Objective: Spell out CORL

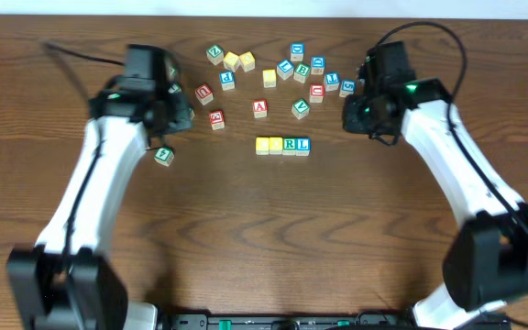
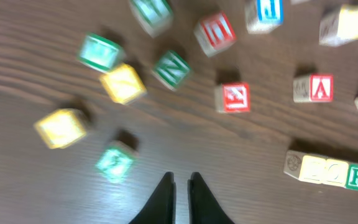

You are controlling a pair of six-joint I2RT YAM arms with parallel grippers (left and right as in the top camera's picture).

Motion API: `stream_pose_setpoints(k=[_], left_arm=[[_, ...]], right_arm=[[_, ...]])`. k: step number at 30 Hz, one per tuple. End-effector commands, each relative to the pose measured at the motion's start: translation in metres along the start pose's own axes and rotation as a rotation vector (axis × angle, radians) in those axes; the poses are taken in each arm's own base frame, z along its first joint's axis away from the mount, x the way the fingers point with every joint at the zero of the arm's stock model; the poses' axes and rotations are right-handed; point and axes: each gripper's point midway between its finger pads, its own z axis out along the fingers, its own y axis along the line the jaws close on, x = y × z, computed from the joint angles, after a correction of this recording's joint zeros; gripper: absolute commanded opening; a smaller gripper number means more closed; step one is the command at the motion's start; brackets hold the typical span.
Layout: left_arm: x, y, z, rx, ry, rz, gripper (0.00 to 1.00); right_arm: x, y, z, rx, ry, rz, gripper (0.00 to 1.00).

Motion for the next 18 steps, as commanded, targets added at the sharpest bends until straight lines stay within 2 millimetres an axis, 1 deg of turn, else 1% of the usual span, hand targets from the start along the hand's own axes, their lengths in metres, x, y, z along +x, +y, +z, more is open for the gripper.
stream_pose_setpoints(k=[1, 2, 3, 4, 5, 6, 7, 9, 10, 11, 15, 18], left_arm=[[-0.023, 0.013, -0.042, -0.005, -0.115, -0.026, 0.24], [-0.025, 0.017, -0.051, -0.007, -0.134, -0.036, 0.28], [-0.025, 0.02, -0.056, -0.008, -0.145, -0.043, 0.4], [-0.024, 0.022, -0.062, -0.01, -0.15, -0.048, 0.44], [-0.021, 0.024, -0.065, -0.014, -0.142, -0.05, 0.66], [-0.018, 0.024, -0.067, -0.016, -0.134, -0.05, 0.98], [-0.017, 0.024, -0.067, -0.016, -0.131, -0.05, 0.98], [-0.017, 0.024, -0.067, -0.016, -0.132, -0.05, 0.98], [-0.017, 0.024, -0.066, -0.016, -0.13, -0.05, 0.98], [-0.017, 0.024, -0.066, -0.017, -0.128, -0.05, 0.98], [-0.017, 0.025, -0.065, -0.017, -0.128, -0.05, 0.98], [-0.017, 0.024, -0.065, -0.017, -0.128, -0.05, 0.98]], right_arm=[[-0.016, 0.001, -0.042, -0.01, -0.106, -0.047, 0.24], [-0.018, -0.001, -0.051, -0.006, -0.126, -0.053, 0.27], [-0.019, -0.003, -0.062, 0.002, -0.148, -0.052, 0.31], [-0.02, -0.006, -0.071, 0.01, -0.168, -0.049, 0.4], [-0.02, -0.009, -0.084, 0.022, -0.192, -0.045, 0.6], [-0.02, -0.011, -0.091, 0.028, -0.207, -0.043, 0.7], [-0.019, -0.013, -0.103, 0.037, -0.229, -0.039, 0.77], [-0.016, -0.017, -0.125, 0.051, -0.27, -0.035, 0.88], [-0.014, -0.019, -0.138, 0.056, -0.293, -0.034, 0.97], [-0.011, -0.02, -0.152, 0.061, -0.323, -0.032, 0.99], [-0.002, -0.02, -0.195, 0.052, -0.421, -0.034, 0.99], [0.006, -0.009, -0.222, -0.012, -0.483, -0.049, 0.99]])
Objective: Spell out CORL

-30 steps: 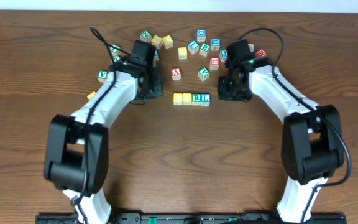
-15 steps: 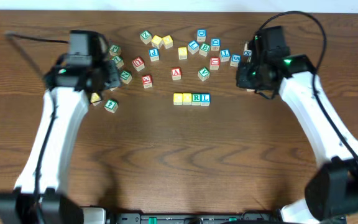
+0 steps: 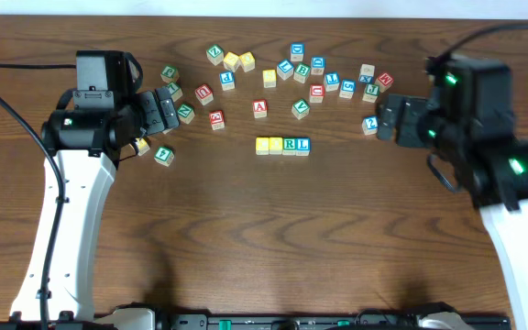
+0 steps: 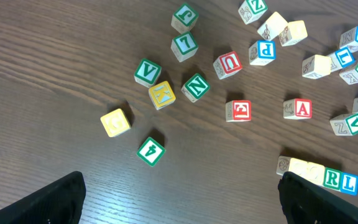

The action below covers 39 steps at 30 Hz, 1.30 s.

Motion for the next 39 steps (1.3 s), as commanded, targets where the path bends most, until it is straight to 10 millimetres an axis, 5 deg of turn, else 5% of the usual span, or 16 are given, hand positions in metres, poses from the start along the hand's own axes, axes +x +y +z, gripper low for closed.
stream_pose_setpoints(k=[1, 7, 16, 26, 32, 39], left_arm=[[-0.007, 0.001, -0.004, -0.006, -0.018, 0.007, 0.97], [-0.007, 0.001, -0.004, -0.006, -0.018, 0.007, 0.98], [-0.007, 0.001, -0.004, -0.006, -0.018, 0.007, 0.98], [-0.007, 0.001, -0.004, -0.006, -0.018, 0.007, 0.98], [-0.007, 0.001, -0.004, -0.006, -0.018, 0.007, 0.98], [-0.007, 0.001, -0.004, -0.006, -0.018, 0.007, 0.98]], right_arm=[[-0.009, 0.006, -0.033, -0.038, -0.084, -0.005, 0.99], [-0.013, 0.007, -0.069, -0.064, -0.175, -0.007, 0.99], [0.009, -0.003, -0.083, -0.029, -0.131, -0.027, 0.99], [0.009, -0.009, -0.08, 0.006, -0.14, -0.091, 0.99], [-0.001, -0.017, -0.065, 0.002, -0.332, -0.111, 0.99], [0.028, -0.043, -0.048, -0.013, -0.58, -0.103, 0.99]])
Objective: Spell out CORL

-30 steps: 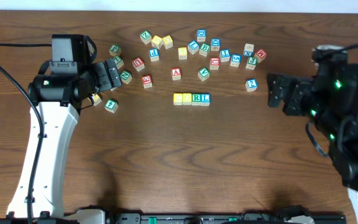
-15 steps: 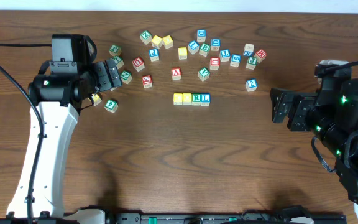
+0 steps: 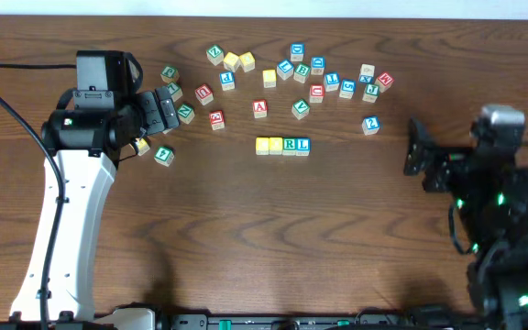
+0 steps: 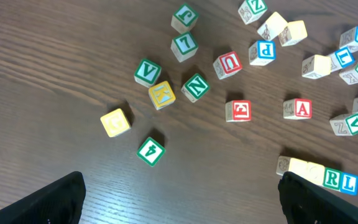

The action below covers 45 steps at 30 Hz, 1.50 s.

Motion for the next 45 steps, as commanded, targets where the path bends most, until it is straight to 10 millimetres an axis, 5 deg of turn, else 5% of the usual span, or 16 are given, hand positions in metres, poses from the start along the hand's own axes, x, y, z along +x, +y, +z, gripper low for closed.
stream_pose_setpoints(k=[1, 11, 21, 26, 45], left_arm=[[-0.007, 0.001, -0.004, -0.006, -0.017, 0.007, 0.97], [-0.007, 0.001, -0.004, -0.006, -0.017, 0.007, 0.97], [-0.007, 0.001, -0.004, -0.006, -0.017, 0.007, 0.98], [-0.007, 0.001, -0.004, -0.006, -0.017, 0.007, 0.98], [-0.007, 0.001, -0.004, -0.006, -0.017, 0.007, 0.98]], right_arm=[[0.035, -0.018, -0.007, 0.013, -0.091, -0.016, 0.99], [0.12, -0.043, -0.011, 0.045, -0.262, -0.018, 0.99], [0.166, -0.051, -0.002, 0.059, -0.227, -0.013, 0.99], [0.179, -0.053, 0.001, 0.065, -0.173, -0.009, 0.99], [0.179, -0.051, 0.001, 0.055, -0.174, -0.006, 0.99]])
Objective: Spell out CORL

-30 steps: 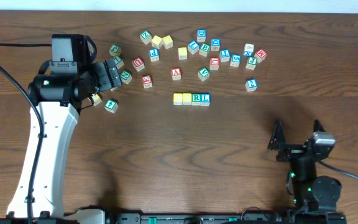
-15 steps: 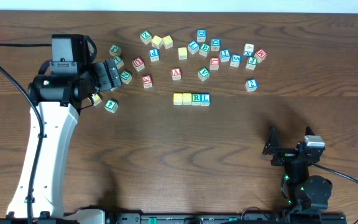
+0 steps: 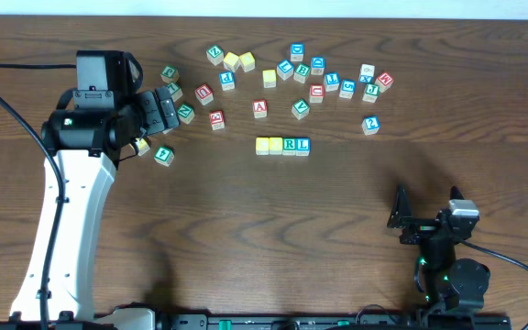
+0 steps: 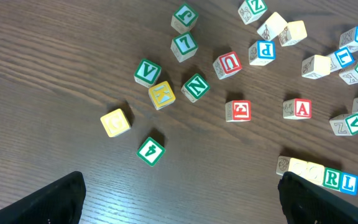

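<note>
A row of four letter blocks (image 3: 282,145) lies mid-table: two yellow blocks with pale letters, then a green R and a blue L. The left wrist view catches the same row (image 4: 319,174) at its lower right. My left gripper (image 3: 161,108) hovers high over the left block cluster; its jaws are spread wide with nothing between them (image 4: 188,208), each finger (image 4: 48,202) at a bottom corner. The right gripper (image 3: 400,213) sits folded back at the front right, far from all blocks, too small to read.
Loose letter blocks lie scattered across the back of the table (image 3: 291,73). Nearer the left arm are a green 4 (image 4: 150,150), a yellow block (image 4: 115,122), a green N (image 4: 196,86) and a red E (image 4: 237,111). The right arm's base (image 3: 452,280) is at the front edge.
The right arm has drawn back from the middle right of the table to a folded pose at the front right. The left arm and all blocks are unchanged.
At first both grippers were near the scattered blocks, the left one shut and low, with the four-block row in place. Then the left was raised and open further left, and the right had moved away rightward. The right arm has since withdrawn to the front.
</note>
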You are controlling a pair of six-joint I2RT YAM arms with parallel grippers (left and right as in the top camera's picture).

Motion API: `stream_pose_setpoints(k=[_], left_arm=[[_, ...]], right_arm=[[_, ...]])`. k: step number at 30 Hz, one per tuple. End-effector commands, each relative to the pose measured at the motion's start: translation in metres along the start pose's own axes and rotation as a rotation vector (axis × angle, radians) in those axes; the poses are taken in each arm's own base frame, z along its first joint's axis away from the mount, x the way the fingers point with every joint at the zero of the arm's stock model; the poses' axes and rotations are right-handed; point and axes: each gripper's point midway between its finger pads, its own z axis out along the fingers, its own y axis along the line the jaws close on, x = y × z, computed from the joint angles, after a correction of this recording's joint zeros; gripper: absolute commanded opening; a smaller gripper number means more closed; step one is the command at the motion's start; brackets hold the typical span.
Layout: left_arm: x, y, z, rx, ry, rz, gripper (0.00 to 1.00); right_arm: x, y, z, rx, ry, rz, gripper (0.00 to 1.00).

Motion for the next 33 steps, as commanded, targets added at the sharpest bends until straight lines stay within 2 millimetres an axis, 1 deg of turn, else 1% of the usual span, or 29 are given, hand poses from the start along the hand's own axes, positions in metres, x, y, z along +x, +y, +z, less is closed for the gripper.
stream_pose_setpoints(k=[1, 13, 16, 18, 21, 22, 24, 27, 31, 33], left_arm=[[-0.007, 0.001, -0.004, -0.006, -0.018, 0.008, 0.98], [-0.007, 0.002, -0.005, -0.011, -0.021, 0.01, 0.98], [-0.013, 0.003, -0.016, -0.012, -0.072, 0.014, 0.98], [-0.021, 0.002, -0.025, 0.004, -0.145, 0.029, 0.98], [-0.033, -0.002, -0.043, 0.038, -0.297, 0.084, 0.98], [-0.036, -0.003, -0.052, 0.05, -0.372, 0.109, 0.98], [-0.036, 0.002, -0.062, 0.055, -0.464, 0.114, 0.98], [-0.025, 0.015, -0.075, 0.054, -0.585, 0.093, 0.97], [0.003, 0.035, -0.087, 0.055, -0.735, 0.07, 0.98], [0.016, 0.04, -0.089, 0.053, -0.788, 0.076, 0.97]], right_arm=[[0.001, 0.0, 0.0, 0.0, -0.002, -0.006, 0.99], [0.001, 0.0, 0.0, 0.0, -0.002, -0.006, 0.99], [0.001, 0.0, 0.0, 0.0, -0.002, -0.006, 0.99], [0.001, 0.0, 0.0, 0.0, -0.002, -0.006, 0.99], [0.001, 0.0, 0.0, 0.0, -0.002, -0.006, 0.99], [0.001, 0.0, 0.0, 0.0, -0.002, -0.006, 0.99], [0.001, 0.0, 0.0, 0.0, -0.002, -0.006, 0.99], [0.001, 0.0, 0.0, 0.0, -0.002, -0.006, 0.99], [0.001, 0.0, 0.0, 0.0, -0.002, -0.006, 0.99], [0.001, 0.0, 0.0, 0.0, -0.002, -0.006, 0.99]])
